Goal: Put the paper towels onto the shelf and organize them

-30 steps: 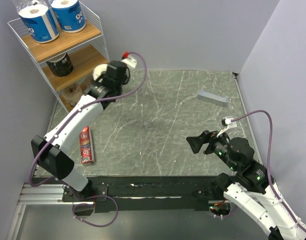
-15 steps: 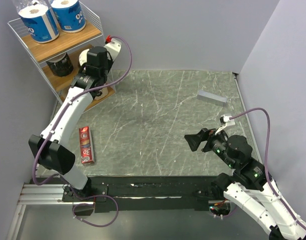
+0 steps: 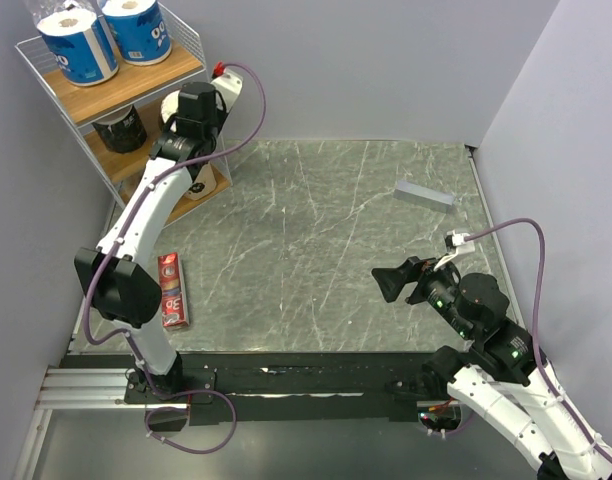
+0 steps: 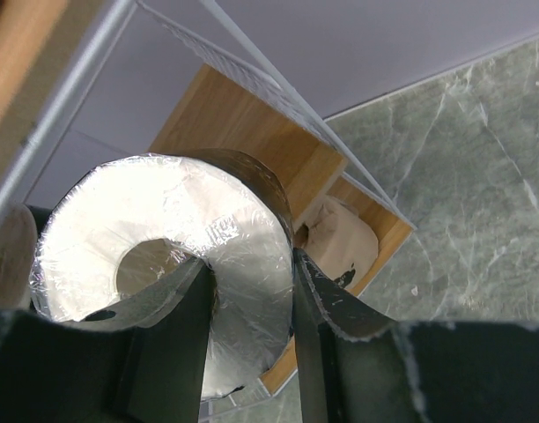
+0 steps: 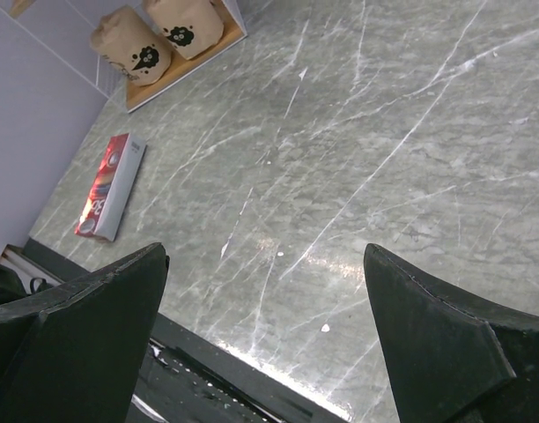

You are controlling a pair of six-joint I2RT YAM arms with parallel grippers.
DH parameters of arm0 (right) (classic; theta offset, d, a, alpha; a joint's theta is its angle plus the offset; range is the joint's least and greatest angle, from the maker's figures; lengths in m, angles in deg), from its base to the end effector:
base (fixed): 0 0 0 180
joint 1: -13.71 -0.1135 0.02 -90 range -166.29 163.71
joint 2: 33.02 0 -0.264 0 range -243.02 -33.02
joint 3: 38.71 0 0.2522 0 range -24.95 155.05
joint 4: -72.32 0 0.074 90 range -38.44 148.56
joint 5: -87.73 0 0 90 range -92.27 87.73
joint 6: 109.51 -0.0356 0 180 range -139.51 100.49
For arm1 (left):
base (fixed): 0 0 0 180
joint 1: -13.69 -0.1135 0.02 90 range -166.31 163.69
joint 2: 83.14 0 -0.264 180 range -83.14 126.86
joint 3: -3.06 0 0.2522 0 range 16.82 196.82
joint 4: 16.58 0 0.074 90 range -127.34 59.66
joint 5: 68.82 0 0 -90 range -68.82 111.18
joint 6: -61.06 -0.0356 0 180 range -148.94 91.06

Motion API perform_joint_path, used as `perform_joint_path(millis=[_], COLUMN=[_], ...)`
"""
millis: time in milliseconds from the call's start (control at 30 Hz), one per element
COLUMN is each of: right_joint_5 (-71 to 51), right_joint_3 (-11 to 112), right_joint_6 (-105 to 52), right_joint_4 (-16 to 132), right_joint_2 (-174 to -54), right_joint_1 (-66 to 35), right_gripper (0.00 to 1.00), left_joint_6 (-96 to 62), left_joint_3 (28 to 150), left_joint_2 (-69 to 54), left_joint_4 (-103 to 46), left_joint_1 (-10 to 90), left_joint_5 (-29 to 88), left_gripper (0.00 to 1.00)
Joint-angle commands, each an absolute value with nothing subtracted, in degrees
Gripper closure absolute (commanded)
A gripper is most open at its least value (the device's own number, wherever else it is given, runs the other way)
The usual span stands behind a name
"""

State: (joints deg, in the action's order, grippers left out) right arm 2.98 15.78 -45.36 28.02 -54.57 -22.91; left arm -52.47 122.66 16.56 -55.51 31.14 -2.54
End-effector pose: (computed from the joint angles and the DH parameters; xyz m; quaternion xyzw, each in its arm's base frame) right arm 0.0769 0.0531 0.3260 -0.0436 0.7721 0.2979 0.5596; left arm 0.3882 -0.1070 0.4248 0.1672 0.7882 0.1972 0.5584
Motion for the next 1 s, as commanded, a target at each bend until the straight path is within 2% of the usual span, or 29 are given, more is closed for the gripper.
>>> perform_joint_path(millis=[0, 200, 400, 967], right_joint_5=[4.5, 4.9, 5.2, 5.3], right_joint_3=[17.4, 17.6, 17.6, 17.9], right_joint_6=[-45.4, -45.3, -45.3, -45.4], right_joint_4=[28.9, 28.6, 28.2, 27.1], right_joint_2=[-54.2, -53.4, -52.6, -51.6], right_joint_1=[-23.2, -23.2, -23.2, -23.2], right_gripper=[0.00, 0.01, 0.00, 0.00], left_joint_6=[-54.3, -54.9, -55.8, -63.7], left_joint_3=[127.6, 128.8, 129.9, 122.9], left_joint_2=[16.9, 17.9, 18.7, 17.6], left_joint_4=[-51.3, -50.6, -50.4, -43.3], left_joint_1=[30.1, 29.9, 29.9, 29.6], left_joint_5=[-1.6, -2.7, -3.6, -9.1], left_gripper=[0.59, 0.50, 0.47, 0.53])
